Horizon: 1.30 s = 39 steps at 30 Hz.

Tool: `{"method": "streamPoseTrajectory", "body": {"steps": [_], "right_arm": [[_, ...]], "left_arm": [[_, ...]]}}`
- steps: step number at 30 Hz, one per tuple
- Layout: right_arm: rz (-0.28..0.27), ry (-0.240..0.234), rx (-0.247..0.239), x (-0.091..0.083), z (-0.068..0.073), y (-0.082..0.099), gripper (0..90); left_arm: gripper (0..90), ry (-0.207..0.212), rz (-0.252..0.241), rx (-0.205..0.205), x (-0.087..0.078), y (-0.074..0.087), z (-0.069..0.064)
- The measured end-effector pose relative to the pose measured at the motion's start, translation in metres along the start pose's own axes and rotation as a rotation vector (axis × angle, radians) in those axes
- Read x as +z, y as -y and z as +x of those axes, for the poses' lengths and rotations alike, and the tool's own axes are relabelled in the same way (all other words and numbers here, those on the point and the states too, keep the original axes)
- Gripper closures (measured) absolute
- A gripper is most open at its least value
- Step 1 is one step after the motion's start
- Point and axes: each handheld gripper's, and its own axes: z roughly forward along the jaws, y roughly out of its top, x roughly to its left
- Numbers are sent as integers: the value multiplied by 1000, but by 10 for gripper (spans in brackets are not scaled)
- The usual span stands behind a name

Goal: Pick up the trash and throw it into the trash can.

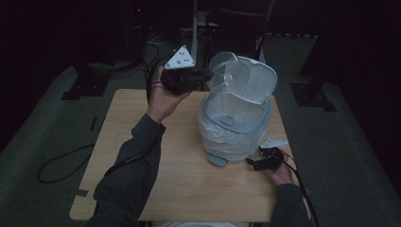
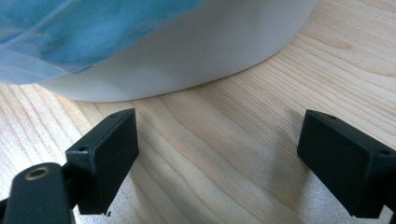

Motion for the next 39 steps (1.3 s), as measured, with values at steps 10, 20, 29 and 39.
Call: {"method": "streamPoseTrajectory", "body": {"steps": [10,20,29,39], "right_arm": [[1,-2,-1,0,0,0,117],[0,-2,-1,0,0,0,116],[0,-2,-2,0,0,0,117],[0,-3,-3,0,0,0,116]], "left_arm": [[842,22,12,20,12,-6,-8],[842,40,20,28,23,-9,-12],[767,65,36,45,31,-7,-14],[629,37,27,-6,21,-4,3]]}}
